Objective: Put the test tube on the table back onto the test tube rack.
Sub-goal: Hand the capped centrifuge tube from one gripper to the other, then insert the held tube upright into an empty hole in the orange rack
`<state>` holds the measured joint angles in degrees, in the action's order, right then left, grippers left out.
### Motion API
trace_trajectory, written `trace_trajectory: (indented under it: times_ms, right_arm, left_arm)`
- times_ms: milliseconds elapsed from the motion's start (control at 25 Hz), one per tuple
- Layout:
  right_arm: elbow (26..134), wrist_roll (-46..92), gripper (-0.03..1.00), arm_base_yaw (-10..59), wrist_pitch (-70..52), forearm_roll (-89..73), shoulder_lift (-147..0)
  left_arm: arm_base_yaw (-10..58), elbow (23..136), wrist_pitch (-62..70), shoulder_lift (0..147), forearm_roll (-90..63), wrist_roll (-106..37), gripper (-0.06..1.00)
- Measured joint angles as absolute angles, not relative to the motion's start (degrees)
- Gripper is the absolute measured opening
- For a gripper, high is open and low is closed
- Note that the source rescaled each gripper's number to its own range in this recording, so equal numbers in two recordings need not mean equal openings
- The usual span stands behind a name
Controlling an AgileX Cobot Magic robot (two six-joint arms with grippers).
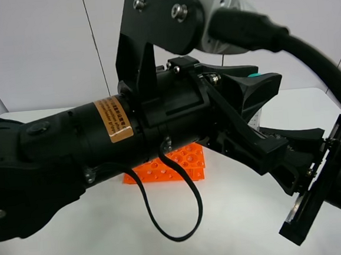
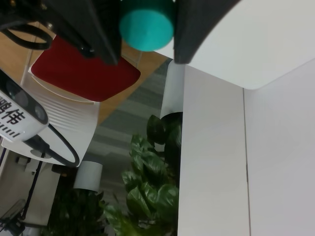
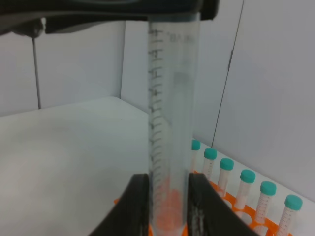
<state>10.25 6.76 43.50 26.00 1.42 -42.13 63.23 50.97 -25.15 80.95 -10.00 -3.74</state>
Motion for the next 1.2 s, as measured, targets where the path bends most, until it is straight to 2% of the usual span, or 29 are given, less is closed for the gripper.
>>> trace_trajectory:
  times_ms: [160, 200, 320, 400, 440, 560, 680, 960, 1200]
  right_arm:
    - [10.2, 6.8, 0.0, 43.5, 26.0, 1.4, -42.1]
    - [10.2, 6.8, 0.03, 43.5, 26.0, 1.4, -42.1]
    - [10.2, 6.8, 0.64, 43.5, 26.3, 1.3, -42.1]
    - [10.2, 6.8, 0.87, 43.5, 26.3, 0.4, -42.1]
    - [10.2, 6.8, 0.93, 43.5, 26.3, 0.0, -42.1]
    - [10.2, 7.6, 0.99, 43.5, 24.5, -2.9, -42.1]
    - [10.2, 11.7, 1.0, 42.0, 20.4, -7.4, -42.1]
    - [10.2, 21.1, 1.0, 33.3, 15.4, -22.5, -43.2]
    - [10.3, 22.9, 1.0, 26.6, 12.2, -28.6, -53.9]
  left_arm:
    - [63.2, 51.0, -25.3, 81.0, -10.0, -3.7, 0.0]
    - [63.2, 51.0, -25.3, 81.0, -10.0, -3.7, 0.0]
    - [63.2, 51.0, -25.3, 81.0, -10.0, -3.7, 0.0]
    - [63.2, 51.0, -25.3, 81.0, -10.1, -3.7, 0.0]
    - [63.2, 51.0, -25.3, 81.0, -10.1, -3.7, 0.0]
    - [62.8, 51.0, -25.4, 81.0, -10.1, -3.7, 0.0]
    - [60.9, 51.0, -25.4, 81.0, -10.2, -3.9, 0.0]
    - [57.9, 51.0, -25.3, 81.0, -10.2, -3.6, 0.0]
    - [57.9, 51.0, -25.5, 81.0, -10.2, -3.5, 0.0]
